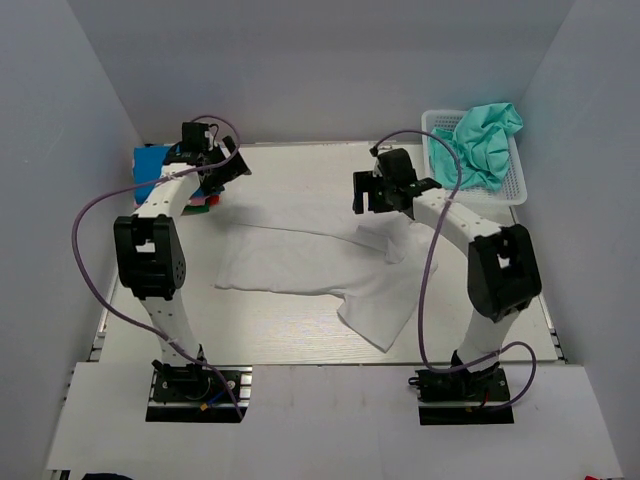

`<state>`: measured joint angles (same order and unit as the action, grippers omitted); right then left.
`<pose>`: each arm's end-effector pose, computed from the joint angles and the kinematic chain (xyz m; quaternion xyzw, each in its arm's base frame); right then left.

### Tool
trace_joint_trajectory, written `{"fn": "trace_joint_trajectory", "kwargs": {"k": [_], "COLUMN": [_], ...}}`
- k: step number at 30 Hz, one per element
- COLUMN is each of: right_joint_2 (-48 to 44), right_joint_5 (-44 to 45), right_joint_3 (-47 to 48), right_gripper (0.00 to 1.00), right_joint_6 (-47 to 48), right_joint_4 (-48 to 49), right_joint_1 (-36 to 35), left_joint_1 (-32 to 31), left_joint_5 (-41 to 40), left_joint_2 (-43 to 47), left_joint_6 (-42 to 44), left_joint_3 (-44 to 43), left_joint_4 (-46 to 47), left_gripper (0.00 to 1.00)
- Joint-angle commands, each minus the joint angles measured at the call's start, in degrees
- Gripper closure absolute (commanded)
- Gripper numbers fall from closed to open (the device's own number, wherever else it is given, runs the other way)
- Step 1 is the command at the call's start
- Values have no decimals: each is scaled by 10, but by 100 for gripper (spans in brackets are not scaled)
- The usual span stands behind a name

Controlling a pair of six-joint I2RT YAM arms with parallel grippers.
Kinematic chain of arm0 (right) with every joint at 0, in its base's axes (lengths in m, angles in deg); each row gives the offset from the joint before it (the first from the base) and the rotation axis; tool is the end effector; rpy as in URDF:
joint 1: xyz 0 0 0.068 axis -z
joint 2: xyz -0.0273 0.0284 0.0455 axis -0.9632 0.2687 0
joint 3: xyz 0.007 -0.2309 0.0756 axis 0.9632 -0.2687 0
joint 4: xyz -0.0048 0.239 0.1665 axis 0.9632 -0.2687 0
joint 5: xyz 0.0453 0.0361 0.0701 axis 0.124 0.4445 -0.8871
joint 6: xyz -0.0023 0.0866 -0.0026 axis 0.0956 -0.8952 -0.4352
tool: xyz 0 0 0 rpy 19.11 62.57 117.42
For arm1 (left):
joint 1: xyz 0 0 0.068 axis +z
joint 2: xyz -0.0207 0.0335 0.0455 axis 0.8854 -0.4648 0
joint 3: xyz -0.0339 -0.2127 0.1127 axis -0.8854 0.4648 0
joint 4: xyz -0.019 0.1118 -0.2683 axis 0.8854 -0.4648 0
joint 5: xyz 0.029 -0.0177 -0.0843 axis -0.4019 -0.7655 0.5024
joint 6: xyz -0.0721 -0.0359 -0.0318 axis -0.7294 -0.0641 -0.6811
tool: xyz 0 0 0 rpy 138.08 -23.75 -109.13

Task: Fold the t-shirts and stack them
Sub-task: Fold the flattened tshirt in 1/3 of the way

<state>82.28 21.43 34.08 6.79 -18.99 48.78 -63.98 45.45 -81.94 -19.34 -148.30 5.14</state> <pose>0.4139 0.1957 0.1863 -0.0948 0.9001 0.1245 0.4066 0.4834 -0.0241 0.1938 -0.2007 0.9121 -0.1525 0.3232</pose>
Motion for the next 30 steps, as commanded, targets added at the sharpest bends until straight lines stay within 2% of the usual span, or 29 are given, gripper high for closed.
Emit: {"fn": "trace_joint_trajectory", "kwargs": {"k": [1,9,15,16,17,18,20,24,30], "right_joint_2": [36,58,66,65,62,60,50,7,-55], "right_joint_5": [34,81,46,44,42,42,40,14,-14], "right_joint_3": [50,-3,-32,-34,-39,-42,-49,-80,-148], "right_gripper": [15,17,35,41,58,69,82,90,90], "right_joint_6": [-26,-24,-2,1,0,2,11,40,73], "right_joint_4": [-94,-117,-109,-105,-94,-87,-77,-73,-80], "right_joint_1": [6,14,17,17,17,18,15,12,-15], "left_joint_1": [-3,-8,-8,-8,-8,-8,-8,-8,-8], "left_joint_5": [74,74,53,53,53,53,46,32,15], "left_joint_2": [-30,-58,-63,-63,-71,-78,-78,-83,-83], "left_joint_6": [13,24,24,24,24,24,24,24,24], "left_joint_3": [-16,2,23,23,23,23,23,23,23], "left_joint_4": [9,4,10,10,10,10,5,0,-12], "left_gripper": [0,0,0,0,0,0,0,0,0]}}
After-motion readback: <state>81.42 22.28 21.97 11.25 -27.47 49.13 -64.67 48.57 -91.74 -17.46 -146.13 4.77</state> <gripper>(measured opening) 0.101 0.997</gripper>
